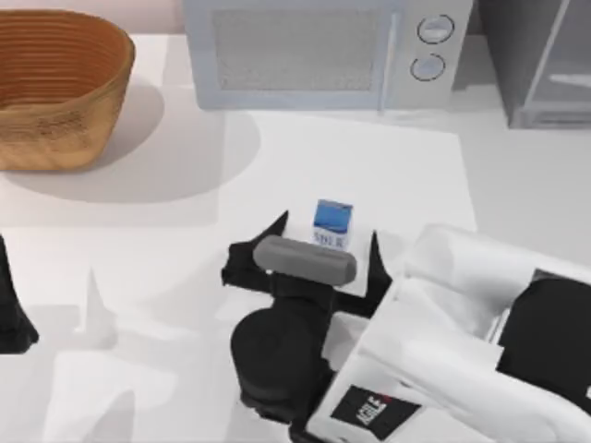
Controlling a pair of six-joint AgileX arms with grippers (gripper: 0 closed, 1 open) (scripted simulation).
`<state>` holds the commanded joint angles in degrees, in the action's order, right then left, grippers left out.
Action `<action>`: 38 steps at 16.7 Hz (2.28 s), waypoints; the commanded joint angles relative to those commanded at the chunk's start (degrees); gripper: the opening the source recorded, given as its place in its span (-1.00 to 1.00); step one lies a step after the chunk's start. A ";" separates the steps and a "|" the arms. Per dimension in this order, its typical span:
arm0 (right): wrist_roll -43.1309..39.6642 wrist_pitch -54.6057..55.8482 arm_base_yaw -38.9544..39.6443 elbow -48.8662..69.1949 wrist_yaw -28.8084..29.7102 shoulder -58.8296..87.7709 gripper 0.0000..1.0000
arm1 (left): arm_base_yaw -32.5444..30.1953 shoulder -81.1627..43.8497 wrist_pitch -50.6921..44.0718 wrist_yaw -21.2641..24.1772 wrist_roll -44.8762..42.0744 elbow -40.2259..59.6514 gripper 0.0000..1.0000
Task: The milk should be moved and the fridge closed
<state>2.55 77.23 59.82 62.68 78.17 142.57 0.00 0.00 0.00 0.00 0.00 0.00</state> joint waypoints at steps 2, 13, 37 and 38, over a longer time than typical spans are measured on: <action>-0.24 -0.21 -1.51 1.00 -1.63 0.36 1.00 | 0.00 0.00 0.00 0.00 0.00 0.00 1.00; -0.80 -0.80 -4.96 3.06 -5.06 1.27 0.40 | 0.00 0.00 0.00 0.00 0.00 0.00 1.00; -0.58 -4.84 -4.79 1.67 -5.10 -3.88 -1.00 | 0.00 0.00 0.00 0.00 0.00 0.00 1.00; -0.54 -5.37 -4.78 1.51 -5.10 -4.57 -1.00 | 0.00 0.00 0.00 0.00 0.00 0.00 1.00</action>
<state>2.01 71.86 55.04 64.20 73.07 138.00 0.00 0.00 0.00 0.00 0.00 0.00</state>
